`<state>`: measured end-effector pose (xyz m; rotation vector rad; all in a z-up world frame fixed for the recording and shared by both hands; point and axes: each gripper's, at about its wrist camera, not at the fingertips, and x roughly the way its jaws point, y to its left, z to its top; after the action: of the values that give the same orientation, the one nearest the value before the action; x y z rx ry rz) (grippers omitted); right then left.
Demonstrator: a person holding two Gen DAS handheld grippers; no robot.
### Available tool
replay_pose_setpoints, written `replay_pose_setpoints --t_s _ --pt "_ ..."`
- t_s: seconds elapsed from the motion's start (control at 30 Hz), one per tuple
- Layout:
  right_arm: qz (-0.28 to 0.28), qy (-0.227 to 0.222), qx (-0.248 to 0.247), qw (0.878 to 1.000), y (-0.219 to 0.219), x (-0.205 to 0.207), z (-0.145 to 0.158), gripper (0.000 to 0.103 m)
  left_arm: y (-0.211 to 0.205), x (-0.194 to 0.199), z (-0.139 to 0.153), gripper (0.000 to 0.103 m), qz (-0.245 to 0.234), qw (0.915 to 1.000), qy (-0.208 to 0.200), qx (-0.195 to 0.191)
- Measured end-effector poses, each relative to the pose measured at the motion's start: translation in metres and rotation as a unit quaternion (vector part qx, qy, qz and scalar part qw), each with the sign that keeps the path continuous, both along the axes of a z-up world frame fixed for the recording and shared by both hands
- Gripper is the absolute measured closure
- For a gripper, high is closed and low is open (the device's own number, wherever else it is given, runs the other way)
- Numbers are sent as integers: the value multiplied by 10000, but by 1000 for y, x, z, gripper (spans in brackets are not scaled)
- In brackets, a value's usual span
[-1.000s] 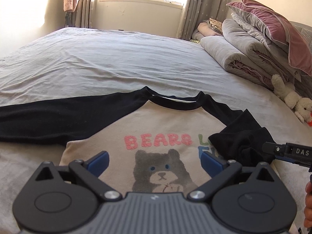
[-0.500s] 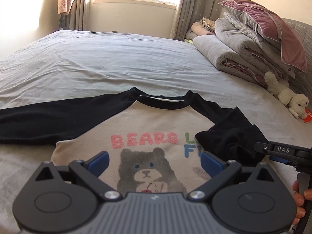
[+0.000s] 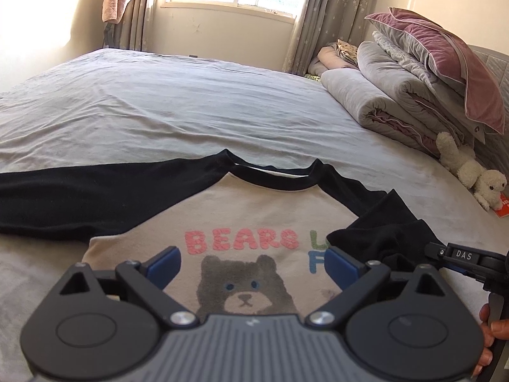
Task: Fold clothes
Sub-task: 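Move the left gripper to the shirt side holding the folded black sleeve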
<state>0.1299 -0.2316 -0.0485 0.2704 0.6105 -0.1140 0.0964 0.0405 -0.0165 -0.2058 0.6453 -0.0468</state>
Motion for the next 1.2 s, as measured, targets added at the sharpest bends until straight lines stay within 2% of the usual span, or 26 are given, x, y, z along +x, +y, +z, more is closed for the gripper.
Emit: replay_pose_setpoints --t_s 0.1,0.33,0.5,0.7,0.83,0.97,1.07,1.2 --pt "-34 -58 -13 10000 3 -4 2 80 3 0 0 8 -50 9997 15 -240" --pt "-175 127 -165 9996 13 -10 6 82 4 0 -2 9 -200 9977 141 -637" --pt "-236 165 -45 9996 12 -13 6 81 0 0 -3 9 -255 9978 186 -578" --pt "-260 22 -123 9996 20 -22 16 83 3 0 -1 9 -329 9972 247 -618" --pt "-71 -200 -233 9995 33 -29 26 85 11 3 0 9 -487 9937 386 -931" --pt "490 -441 -69 9978 49 -32 33 87 25 5 -4 8 -581 9812 539 -1761" --pt "1039 -651 21 9925 63 -34 37 88 37 5 -10 8 -555 9630 637 -2557" --pt "1861 -828 60 9790 83 -37 41 89 52 3 -15 7 -436 9424 689 -3244"
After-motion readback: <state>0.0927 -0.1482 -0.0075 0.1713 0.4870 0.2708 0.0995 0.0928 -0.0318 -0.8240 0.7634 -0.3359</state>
